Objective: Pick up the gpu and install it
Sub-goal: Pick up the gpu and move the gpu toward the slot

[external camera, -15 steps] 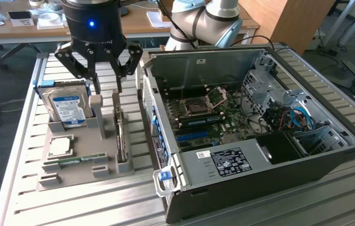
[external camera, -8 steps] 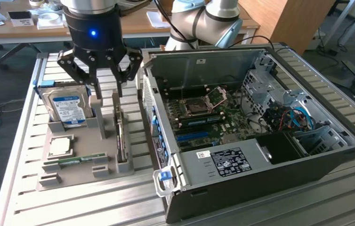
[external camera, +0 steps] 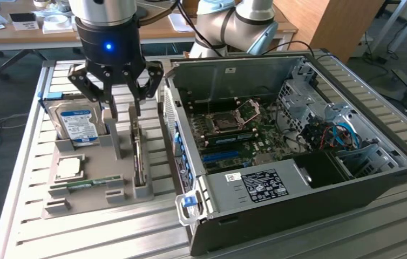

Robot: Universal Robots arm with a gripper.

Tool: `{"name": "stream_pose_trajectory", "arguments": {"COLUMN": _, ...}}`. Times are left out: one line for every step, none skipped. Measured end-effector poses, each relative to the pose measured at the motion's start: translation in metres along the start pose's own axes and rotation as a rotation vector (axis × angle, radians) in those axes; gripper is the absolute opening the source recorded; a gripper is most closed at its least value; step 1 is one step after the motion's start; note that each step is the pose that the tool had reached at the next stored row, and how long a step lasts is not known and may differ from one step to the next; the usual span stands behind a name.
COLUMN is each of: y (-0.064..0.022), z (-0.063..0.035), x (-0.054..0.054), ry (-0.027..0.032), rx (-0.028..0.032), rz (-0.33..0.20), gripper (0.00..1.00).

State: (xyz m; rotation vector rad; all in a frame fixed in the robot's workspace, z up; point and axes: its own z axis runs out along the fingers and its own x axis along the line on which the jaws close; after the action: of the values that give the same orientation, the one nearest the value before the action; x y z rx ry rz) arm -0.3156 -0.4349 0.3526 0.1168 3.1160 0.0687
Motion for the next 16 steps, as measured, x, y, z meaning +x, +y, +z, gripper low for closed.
{"name": "stream_pose_trajectory", "arguments": {"y": 0.0, "z": 0.0003, "x": 0.0, "ry": 0.0001, "rx": 0.0, "rz": 0.0, "gripper": 0.47}}
{"name": "stream_pose_trajectory", "arguments": {"y": 0.0, "z": 0.0003, "x": 0.0, "ry": 0.0002, "rx": 0.0001, "rz": 0.0, "gripper": 0.47}}
{"name": "stream_pose_trajectory", "arguments": {"y": 0.0, "z": 0.0004, "x": 0.0, "ry": 0.0001, "rx": 0.0001, "rz": 0.0, "gripper": 0.47}}
{"name": "stream_pose_trajectory", "arguments": {"y": -0.0001, "z": 0.0004, "x": 0.0, "ry": 0.0, "rx": 0.0, "rz": 0.0, "gripper": 0.47}}
{"name": "stream_pose_trajectory", "arguments": {"y": -0.0001, "z": 0.0004, "x": 0.0, "ry": 0.0001, "rx": 0.0, "rz": 0.0, "gripper": 0.47}}
{"name": "stream_pose_trajectory", "arguments": {"y": 0.0, "z": 0.0005, "x": 0.0, "ry": 0.0001, "rx": 0.0, "rz": 0.0, "gripper": 0.47}}
{"name": "stream_pose_trajectory", "arguments": {"y": 0.0, "z": 0.0005, "x": 0.0, "ry": 0.0, "rx": 0.0, "rz": 0.0, "gripper": 0.47}}
{"name": "stream_pose_trajectory", "arguments": {"y": 0.0, "z": 0.0005, "x": 0.0, "ry": 0.0, "rx": 0.0, "rz": 0.0, "gripper": 0.47}}
{"name": "stream_pose_trajectory", "arguments": {"y": 0.0, "z": 0.0009, "x": 0.0, "ry": -0.0002, "rx": -0.0002, "rz": 0.0, "gripper": 0.47}}
{"name": "stream_pose_trajectory", "arguments": {"y": -0.0001, "z": 0.0014, "x": 0.0, "ry": -0.0003, "rx": -0.0003, "rz": 0.0, "gripper": 0.47}}
{"name": "stream_pose_trajectory", "arguments": {"y": -0.0001, "z": 0.002, "x": 0.0, "ry": -0.0002, "rx": -0.0003, "rz": 0.0, "gripper": 0.47}}
{"name": "stream_pose_trajectory", "arguments": {"y": -0.0002, "z": 0.0028, "x": 0.0001, "ry": -0.0001, "rx": -0.0001, "rz": 0.0, "gripper": 0.47}}
{"name": "stream_pose_trajectory", "arguments": {"y": -0.0002, "z": 0.004, "x": 0.0001, "ry": -0.0001, "rx": -0.0001, "rz": 0.0, "gripper": 0.47}}
{"name": "stream_pose_trajectory", "arguments": {"y": -0.0003, "z": 0.0054, "x": 0.0001, "ry": 0.0, "rx": -0.0001, "rz": 0.0, "gripper": 0.47}}
{"name": "stream_pose_trajectory", "arguments": {"y": -0.0003, "z": 0.0068, "x": 0.0001, "ry": -0.0001, "rx": -0.0002, "rz": 0.0, "gripper": 0.47}}
{"name": "stream_pose_trajectory", "arguments": {"y": -0.0004, "z": 0.0084, "x": 0.0002, "ry": 0.0, "rx": -0.0001, "rz": 0.0, "gripper": 0.47}}
